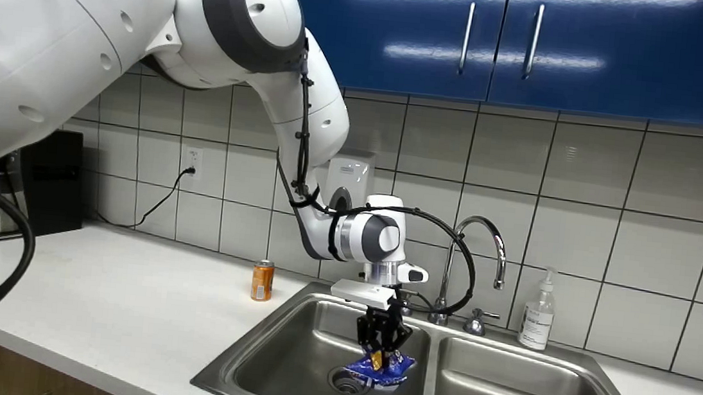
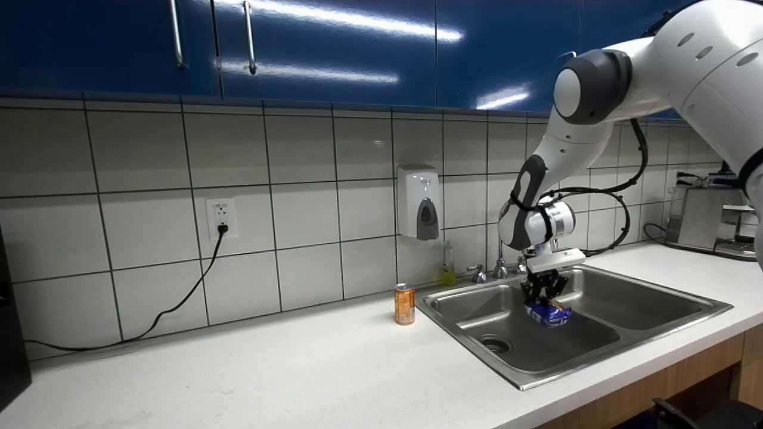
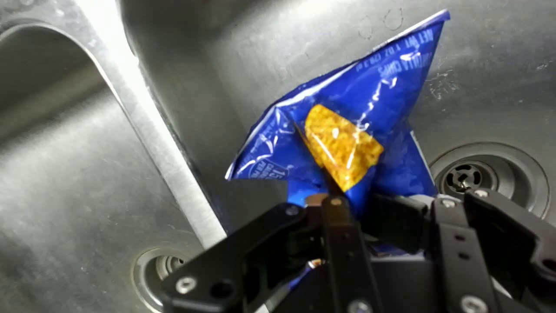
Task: Remove the blue Doritos from the sink and put it on the counter
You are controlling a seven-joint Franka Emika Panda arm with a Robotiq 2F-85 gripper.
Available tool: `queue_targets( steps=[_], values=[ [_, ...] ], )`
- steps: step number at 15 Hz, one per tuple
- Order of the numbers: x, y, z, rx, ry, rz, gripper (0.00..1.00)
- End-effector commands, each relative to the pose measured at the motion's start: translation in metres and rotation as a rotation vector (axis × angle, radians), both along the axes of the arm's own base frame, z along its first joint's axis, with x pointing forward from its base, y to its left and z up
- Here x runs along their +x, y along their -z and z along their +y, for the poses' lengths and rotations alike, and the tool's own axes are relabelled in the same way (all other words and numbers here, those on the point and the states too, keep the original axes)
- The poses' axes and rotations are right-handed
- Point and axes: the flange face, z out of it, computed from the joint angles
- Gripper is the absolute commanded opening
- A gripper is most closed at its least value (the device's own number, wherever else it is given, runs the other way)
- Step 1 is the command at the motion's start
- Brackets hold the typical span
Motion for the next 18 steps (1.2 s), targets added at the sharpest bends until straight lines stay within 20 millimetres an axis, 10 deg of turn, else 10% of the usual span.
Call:
queue_targets(
  steps=[1, 18],
  values=[
    [-0.020, -0.026, 0.006, 0.018, -0.038, -0.028, 0.01],
    [-0.105, -0.074, 0.126, 0.056, -0.471, -0.117, 0.01]
  ],
)
